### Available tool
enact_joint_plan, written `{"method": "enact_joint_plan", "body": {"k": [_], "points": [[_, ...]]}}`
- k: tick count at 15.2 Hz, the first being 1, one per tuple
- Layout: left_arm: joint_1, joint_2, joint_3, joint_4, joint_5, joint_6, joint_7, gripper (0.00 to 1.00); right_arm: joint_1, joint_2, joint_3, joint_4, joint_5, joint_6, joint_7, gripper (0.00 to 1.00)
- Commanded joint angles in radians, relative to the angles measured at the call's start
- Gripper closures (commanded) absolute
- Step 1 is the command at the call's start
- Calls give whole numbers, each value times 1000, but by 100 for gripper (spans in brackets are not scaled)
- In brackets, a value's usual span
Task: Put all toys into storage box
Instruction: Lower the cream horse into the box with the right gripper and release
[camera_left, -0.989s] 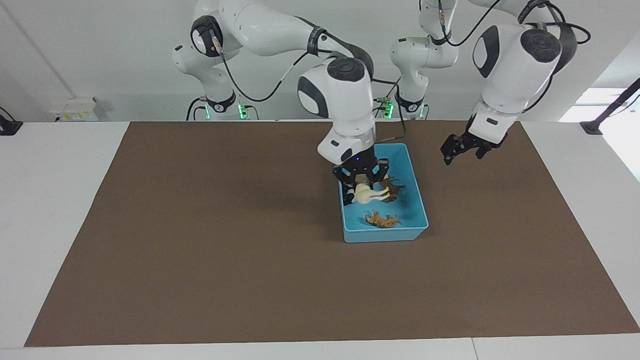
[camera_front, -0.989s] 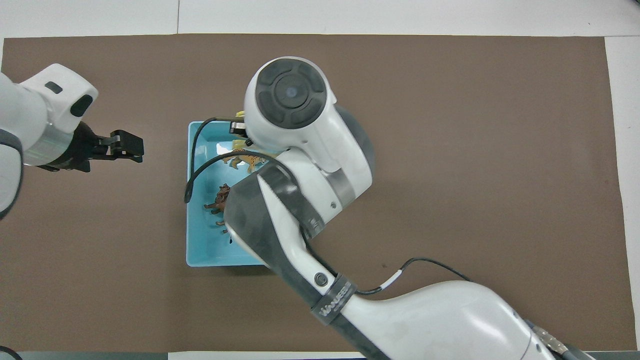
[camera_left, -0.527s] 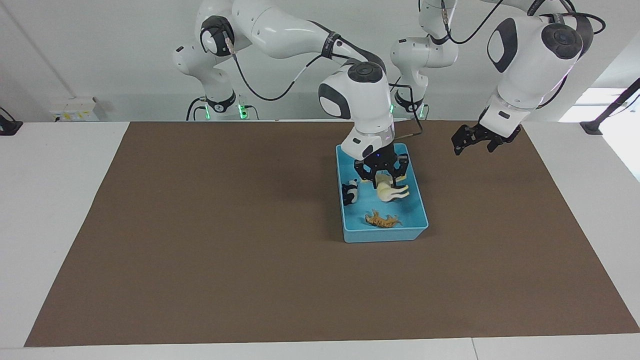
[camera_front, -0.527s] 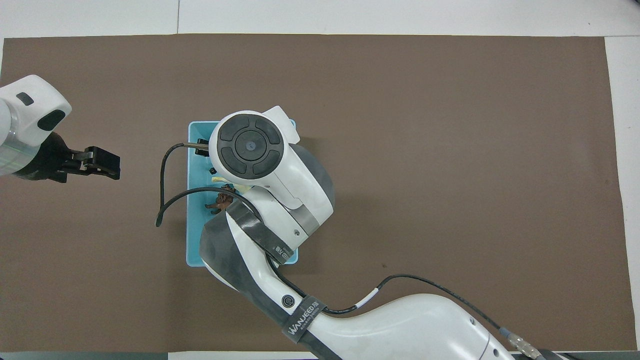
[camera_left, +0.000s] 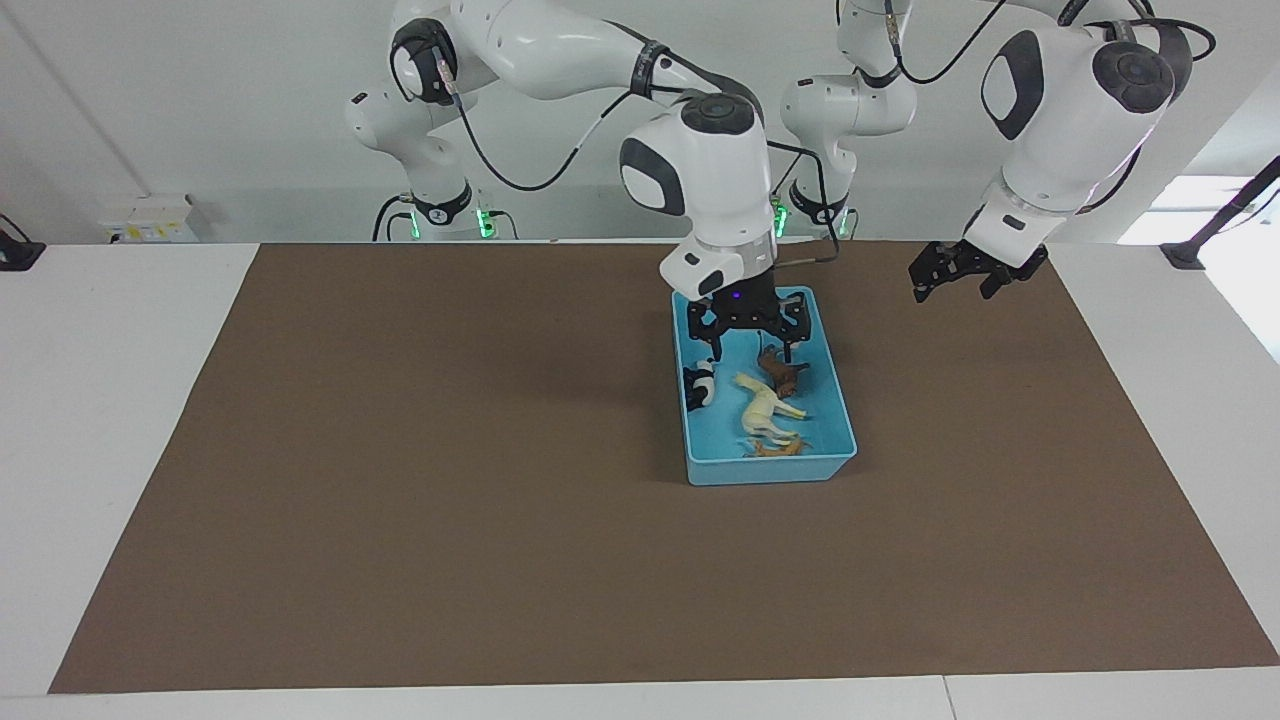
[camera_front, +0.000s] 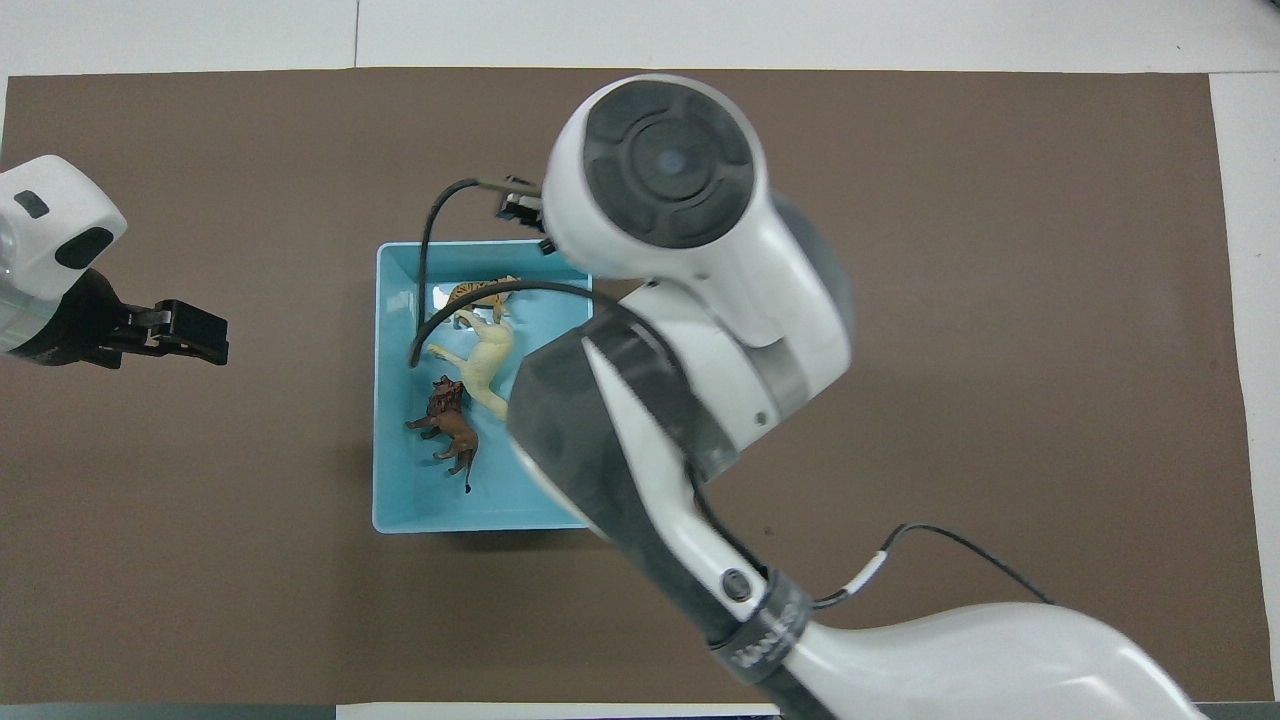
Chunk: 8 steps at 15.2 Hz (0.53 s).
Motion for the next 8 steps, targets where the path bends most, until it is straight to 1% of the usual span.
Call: {"method": "enact_joint_plan", "body": {"k": [1, 3, 4, 6, 8], "points": [[19, -18, -8, -9, -2, 16, 46, 0, -184, -52, 14, -61, -5, -11, -319, 0], [9, -16, -9, -9, -2, 22, 45, 0, -281, -52, 14, -64, -5, -14, -565, 0], [7, -16, -9, -9, -2, 22, 46, 0, -324, -53, 14, -73, -3, -16, -633, 0], [10, -16, -9, -14, -2, 39, 51, 0, -417, -73, 14, -91, -5, -36, -670, 0], [16, -15, -6, -8, -1, 39, 48, 0, -491, -110, 14, -131, -5, -100, -742, 0]]}}
